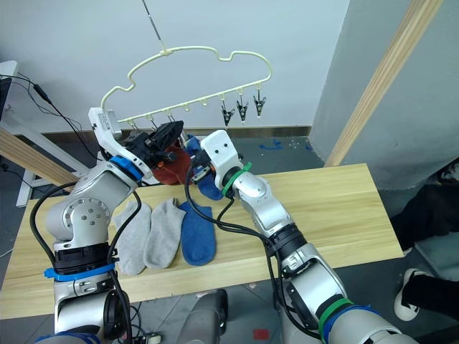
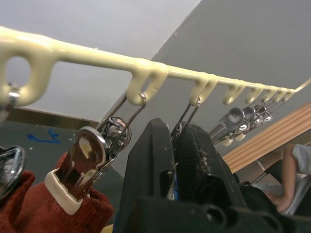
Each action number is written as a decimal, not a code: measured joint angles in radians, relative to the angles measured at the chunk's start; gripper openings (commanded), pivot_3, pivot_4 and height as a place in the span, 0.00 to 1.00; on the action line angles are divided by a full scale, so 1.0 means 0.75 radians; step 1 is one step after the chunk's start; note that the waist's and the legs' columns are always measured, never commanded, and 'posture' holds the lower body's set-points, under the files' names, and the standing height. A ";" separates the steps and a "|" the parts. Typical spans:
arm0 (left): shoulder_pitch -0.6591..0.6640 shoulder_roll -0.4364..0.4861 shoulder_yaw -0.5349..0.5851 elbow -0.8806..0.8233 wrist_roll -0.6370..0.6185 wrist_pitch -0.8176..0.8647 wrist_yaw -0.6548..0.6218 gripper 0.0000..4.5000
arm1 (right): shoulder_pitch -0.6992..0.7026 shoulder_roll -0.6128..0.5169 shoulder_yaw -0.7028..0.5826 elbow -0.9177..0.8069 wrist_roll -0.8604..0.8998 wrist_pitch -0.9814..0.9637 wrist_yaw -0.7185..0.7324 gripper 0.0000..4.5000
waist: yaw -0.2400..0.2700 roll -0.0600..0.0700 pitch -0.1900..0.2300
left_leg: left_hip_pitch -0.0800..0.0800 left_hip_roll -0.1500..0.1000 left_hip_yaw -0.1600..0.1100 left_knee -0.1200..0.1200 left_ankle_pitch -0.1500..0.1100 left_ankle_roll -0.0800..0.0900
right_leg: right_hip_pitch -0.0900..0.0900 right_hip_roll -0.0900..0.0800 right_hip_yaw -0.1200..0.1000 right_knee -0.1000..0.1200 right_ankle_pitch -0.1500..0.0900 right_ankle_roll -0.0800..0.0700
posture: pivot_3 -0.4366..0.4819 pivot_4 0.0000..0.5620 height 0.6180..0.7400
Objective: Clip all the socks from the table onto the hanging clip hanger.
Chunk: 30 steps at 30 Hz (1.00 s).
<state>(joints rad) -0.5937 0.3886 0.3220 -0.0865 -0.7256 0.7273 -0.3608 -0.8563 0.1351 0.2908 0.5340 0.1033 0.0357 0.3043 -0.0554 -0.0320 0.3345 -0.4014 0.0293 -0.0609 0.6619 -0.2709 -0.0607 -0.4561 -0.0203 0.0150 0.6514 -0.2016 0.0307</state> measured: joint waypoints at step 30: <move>0.156 0.179 0.038 -0.201 -0.152 0.173 -0.016 0.43 | -0.020 0.001 0.009 -0.001 0.045 0.027 0.028 0.00 | 0.014 -0.001 0.000 | 0.000 0.000 0.000 0.000 0.000 0.000 | 0.000 0.000 0.000 0.001 0.000 0.000 | 0.45 0.53 1.00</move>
<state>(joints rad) -0.4768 0.5226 0.3503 -0.2371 -0.8398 0.8574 -0.3732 -0.8716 0.1357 0.2979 0.5330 0.1369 0.0561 0.3256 -0.0451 -0.0325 0.3342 -0.4013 0.0293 -0.0611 0.6621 -0.2708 -0.0609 -0.4563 -0.0203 0.0149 0.6523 -0.2016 0.0306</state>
